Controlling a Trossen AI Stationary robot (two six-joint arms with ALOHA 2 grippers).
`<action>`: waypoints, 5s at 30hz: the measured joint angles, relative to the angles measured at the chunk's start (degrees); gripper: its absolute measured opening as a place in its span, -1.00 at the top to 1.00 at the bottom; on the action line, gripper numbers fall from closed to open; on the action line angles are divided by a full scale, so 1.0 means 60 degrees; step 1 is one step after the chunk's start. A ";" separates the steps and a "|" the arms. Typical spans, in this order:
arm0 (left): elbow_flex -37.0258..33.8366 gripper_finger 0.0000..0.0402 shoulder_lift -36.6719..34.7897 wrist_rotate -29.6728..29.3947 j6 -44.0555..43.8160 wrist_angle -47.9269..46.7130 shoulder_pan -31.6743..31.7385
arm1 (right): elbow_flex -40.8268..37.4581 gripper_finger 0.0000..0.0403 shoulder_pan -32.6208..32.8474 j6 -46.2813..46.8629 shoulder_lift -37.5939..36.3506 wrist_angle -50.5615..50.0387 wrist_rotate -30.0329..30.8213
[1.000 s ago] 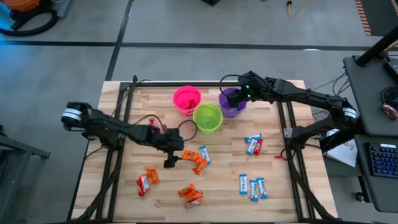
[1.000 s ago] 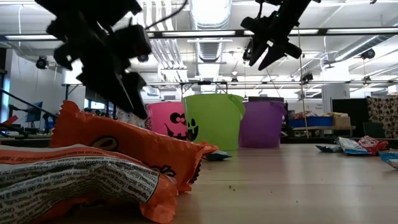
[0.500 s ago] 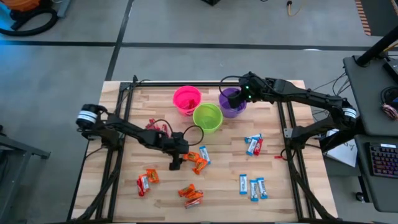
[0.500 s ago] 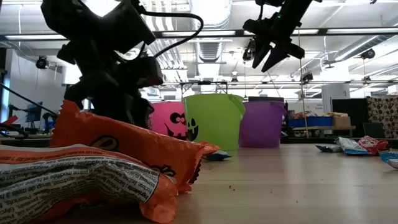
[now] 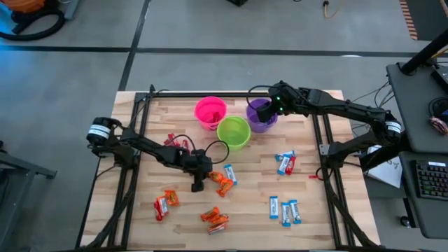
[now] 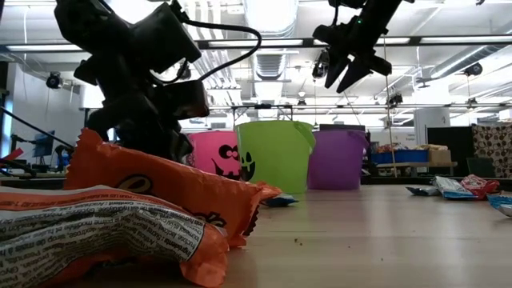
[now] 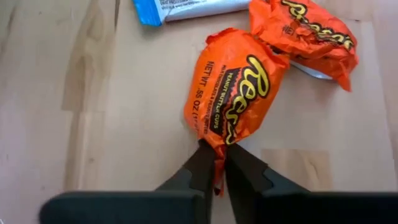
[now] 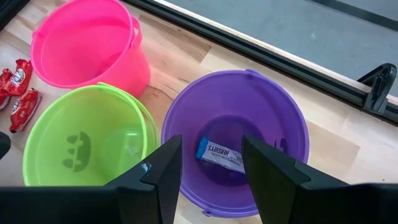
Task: Sort candy
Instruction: Put the orange candy into the green bin, then put the blue candy into the violet bin
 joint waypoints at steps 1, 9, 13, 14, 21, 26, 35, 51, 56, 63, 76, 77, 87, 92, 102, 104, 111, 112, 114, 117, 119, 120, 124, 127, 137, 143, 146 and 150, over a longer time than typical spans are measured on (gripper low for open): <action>0.0000 0.96 -0.0068 0.0033 -0.0021 -0.0112 0.0000 | 0.0000 0.22 0.0000 -0.0014 0.0000 0.0000 0.0002; 0.0000 0.99 -0.1938 0.0052 -0.0092 -0.1594 0.0003 | 0.0074 0.22 0.0000 -0.0339 -0.0004 0.0042 -0.0004; 0.0023 1.00 -0.3368 -0.0375 -0.0509 -0.2148 0.0082 | 0.0252 0.22 0.0000 -0.0529 -0.0008 0.0174 -0.0098; 0.0072 1.00 -0.3697 -0.0587 -0.0651 -0.2238 0.0117 | 0.0299 0.22 0.0000 -0.0710 -0.0008 0.0329 -0.0240; 0.0918 1.00 -0.4814 -0.3233 -0.1093 -0.2228 0.0533 | 0.0773 0.22 0.0004 -0.1366 -0.0011 0.1328 -0.0507; 0.1880 1.00 -0.4498 -0.3978 -0.0620 -0.2197 0.1247 | 0.1171 0.22 0.0004 -0.1537 -0.0011 0.1355 -0.0485; 0.3140 1.00 -0.2666 -0.3320 0.0080 -0.2251 0.2403 | 0.1497 0.22 0.0004 -0.1597 -0.0234 0.0795 -0.0503; 0.4750 1.00 0.0012 -0.2820 0.0121 -0.3284 0.2612 | 0.1479 0.22 0.0004 -0.1592 -0.0368 -0.0066 -0.0478; 0.4958 0.92 0.0121 -0.2864 0.0110 -0.3391 0.2612 | 0.1479 0.22 0.0004 -0.1575 -0.0368 -0.0139 -0.0478; 0.5089 0.67 0.0030 -0.2865 0.0109 -0.4007 0.2612 | 0.1472 0.22 0.0004 -0.1037 -0.0368 -0.0849 -0.0481; 0.6963 0.49 -0.0138 -0.2774 0.1336 -0.6113 0.2631 | 0.1468 0.22 0.0000 -0.0579 -0.0368 -0.2086 -0.1192; 0.7019 0.50 -0.0266 -0.2757 0.1431 -0.6156 0.2644 | 0.1468 0.22 0.0000 -0.0379 -0.0368 -0.2392 -0.1239; 0.4897 0.62 -0.3147 -0.1261 0.1281 -0.5045 0.2885 | 0.1329 0.22 0.0079 0.1871 -0.0372 -0.4983 -0.1965; 0.3103 0.62 -0.4729 -0.1397 0.0014 -0.3847 0.2885 | 0.0966 0.22 0.0522 0.2818 -0.0379 -0.5060 -0.2519; 0.1007 0.63 -0.6430 -0.2981 -0.0864 -0.1118 0.2885 | -0.0965 0.22 0.2528 0.5583 -0.0379 -0.4499 -0.2769; 0.0984 0.63 -0.6545 -0.3415 -0.0607 -0.1113 0.2885 | -0.1584 0.22 0.2874 0.6132 -0.0379 -0.3847 -0.2846; 0.1177 0.63 -0.6702 -0.4426 0.0500 -0.1197 0.2889 | -0.3803 0.22 0.3512 0.7956 -0.0284 -0.1578 -0.2988; 0.1205 0.63 -0.6702 -0.4473 0.0618 -0.1200 0.2889 | -0.4061 0.22 0.3540 0.8203 -0.0268 -0.1327 -0.2987; 0.1230 0.63 -0.6709 -0.4478 0.0754 -0.1225 0.2889 | -0.4551 0.22 0.3555 0.8537 -0.0255 -0.0963 -0.2980; 0.1246 0.63 -0.6713 -0.4478 0.0846 -0.1243 0.2896 | -0.5145 0.22 0.3551 0.8840 -0.0255 -0.0568 -0.2921; 0.1246 0.63 -0.6705 -0.4478 0.0846 -0.1287 0.2896 | -0.5412 0.22 0.3548 0.8868 -0.0259 -0.0445 -0.2835; 0.1246 0.63 -0.6704 -0.4478 0.0846 -0.1320 0.2896 | -0.5523 0.22 0.3552 0.8860 -0.0259 -0.0328 -0.2755; 0.1246 0.63 -0.6702 -0.4478 0.0850 -0.1483 0.2896 | -0.5873 0.26 0.3550 0.8818 -0.0251 0.0492 -0.2563; 0.1246 0.63 -0.6702 -0.4478 0.0850 -0.1578 0.2896 | -0.6009 0.32 0.3548 0.8783 -0.0248 0.0887 -0.2409; 0.1246 0.62 -0.6698 -0.4478 0.0850 -0.1601 0.2896 | -0.6008 0.74 0.3544 0.8545 -0.0251 0.1097 -0.2368; 0.1246 0.62 -0.6694 -0.4476 0.0850 -0.1601 0.2896 | -0.6045 0.95 0.3544 0.8280 -0.0259 0.1184 -0.2311; 0.1246 0.62 -0.6694 -0.4476 0.0850 -0.1604 0.2896 | -0.6013 0.96 0.3546 0.8237 -0.0351 0.1264 -0.2214; 0.1246 0.62 -0.6694 -0.4474 0.0850 -0.1619 0.2896 | -0.5572 0.96 0.3548 0.7950 -0.0722 0.1260 -0.2128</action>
